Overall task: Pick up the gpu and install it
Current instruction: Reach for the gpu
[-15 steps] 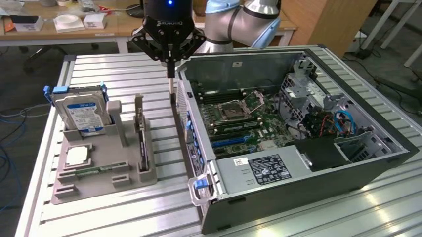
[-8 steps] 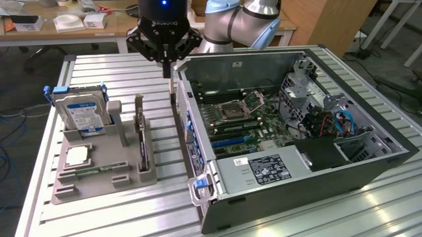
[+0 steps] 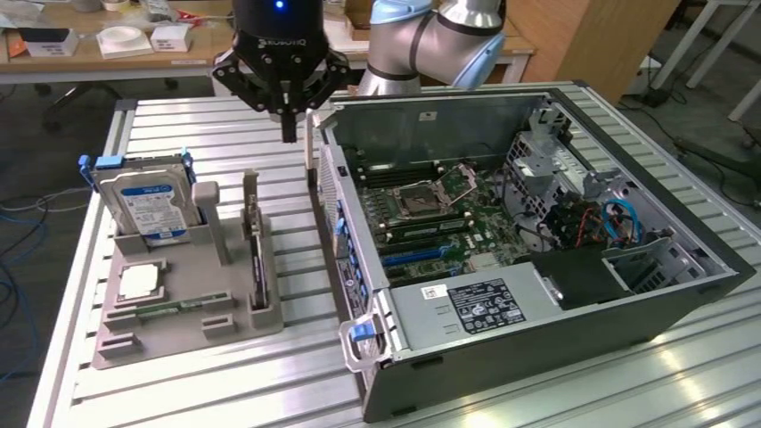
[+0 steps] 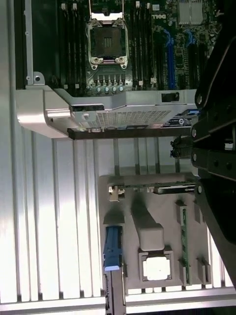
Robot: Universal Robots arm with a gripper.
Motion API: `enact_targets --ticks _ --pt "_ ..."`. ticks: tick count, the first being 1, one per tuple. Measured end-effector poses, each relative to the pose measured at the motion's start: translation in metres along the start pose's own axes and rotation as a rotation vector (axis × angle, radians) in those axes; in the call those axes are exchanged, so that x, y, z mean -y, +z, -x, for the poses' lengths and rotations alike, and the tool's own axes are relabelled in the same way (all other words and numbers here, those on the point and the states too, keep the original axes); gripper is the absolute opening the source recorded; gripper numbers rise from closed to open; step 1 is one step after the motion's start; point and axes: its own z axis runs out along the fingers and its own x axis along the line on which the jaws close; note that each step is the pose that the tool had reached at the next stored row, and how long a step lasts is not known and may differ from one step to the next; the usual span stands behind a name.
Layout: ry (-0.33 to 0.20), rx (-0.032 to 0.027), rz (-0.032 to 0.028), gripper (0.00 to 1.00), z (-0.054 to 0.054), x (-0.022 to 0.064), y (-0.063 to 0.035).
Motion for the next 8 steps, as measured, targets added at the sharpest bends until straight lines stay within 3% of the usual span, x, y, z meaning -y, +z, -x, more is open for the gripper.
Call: enact_targets --ticks 8 --pt "-0.002 -0.0001 0.0000 0.10 -0.012 0.0012 -0.0002"
